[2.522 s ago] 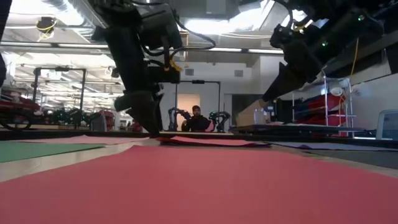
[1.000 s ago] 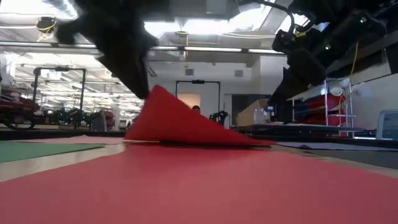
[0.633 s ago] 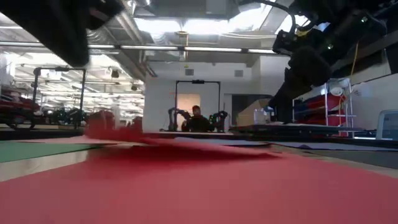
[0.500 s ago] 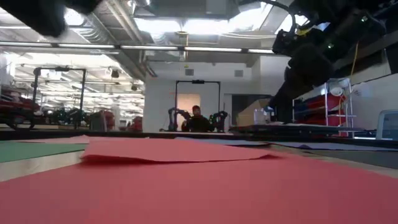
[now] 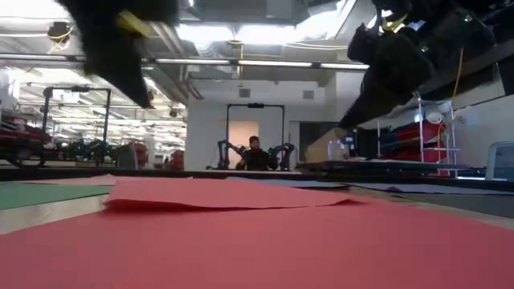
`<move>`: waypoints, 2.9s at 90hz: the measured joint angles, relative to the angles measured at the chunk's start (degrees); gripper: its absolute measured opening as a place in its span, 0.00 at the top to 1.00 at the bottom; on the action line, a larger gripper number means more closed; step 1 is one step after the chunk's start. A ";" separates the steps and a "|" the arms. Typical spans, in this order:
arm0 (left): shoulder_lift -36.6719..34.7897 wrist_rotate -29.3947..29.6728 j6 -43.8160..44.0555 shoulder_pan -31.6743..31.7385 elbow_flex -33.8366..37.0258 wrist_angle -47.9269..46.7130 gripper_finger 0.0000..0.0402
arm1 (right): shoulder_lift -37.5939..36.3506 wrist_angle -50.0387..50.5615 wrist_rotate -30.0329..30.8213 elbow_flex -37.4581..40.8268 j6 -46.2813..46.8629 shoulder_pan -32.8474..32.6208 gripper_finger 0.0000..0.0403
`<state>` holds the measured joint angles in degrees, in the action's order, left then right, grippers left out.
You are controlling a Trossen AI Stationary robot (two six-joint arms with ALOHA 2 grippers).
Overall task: Organize paper
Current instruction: Stack the red paper on top of the red paper
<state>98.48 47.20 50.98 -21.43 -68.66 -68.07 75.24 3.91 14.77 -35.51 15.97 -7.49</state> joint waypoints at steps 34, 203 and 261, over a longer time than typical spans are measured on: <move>0.09 -6.07 -23.61 28.11 2.69 25.31 1.00 | 0.00 0.43 0.02 0.00 -1.28 0.00 1.00; 12.70 -23.09 -37.38 25.03 1.04 38.51 1.00 | 0.00 3.24 -0.46 0.00 -1.33 0.00 1.00; 12.76 -24.65 -40.05 22.18 -2.08 41.78 1.00 | 0.00 3.62 -0.48 0.00 -1.32 0.00 1.00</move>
<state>111.24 22.55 10.92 0.76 -70.74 -26.29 75.24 7.53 14.28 -35.51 14.65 -7.49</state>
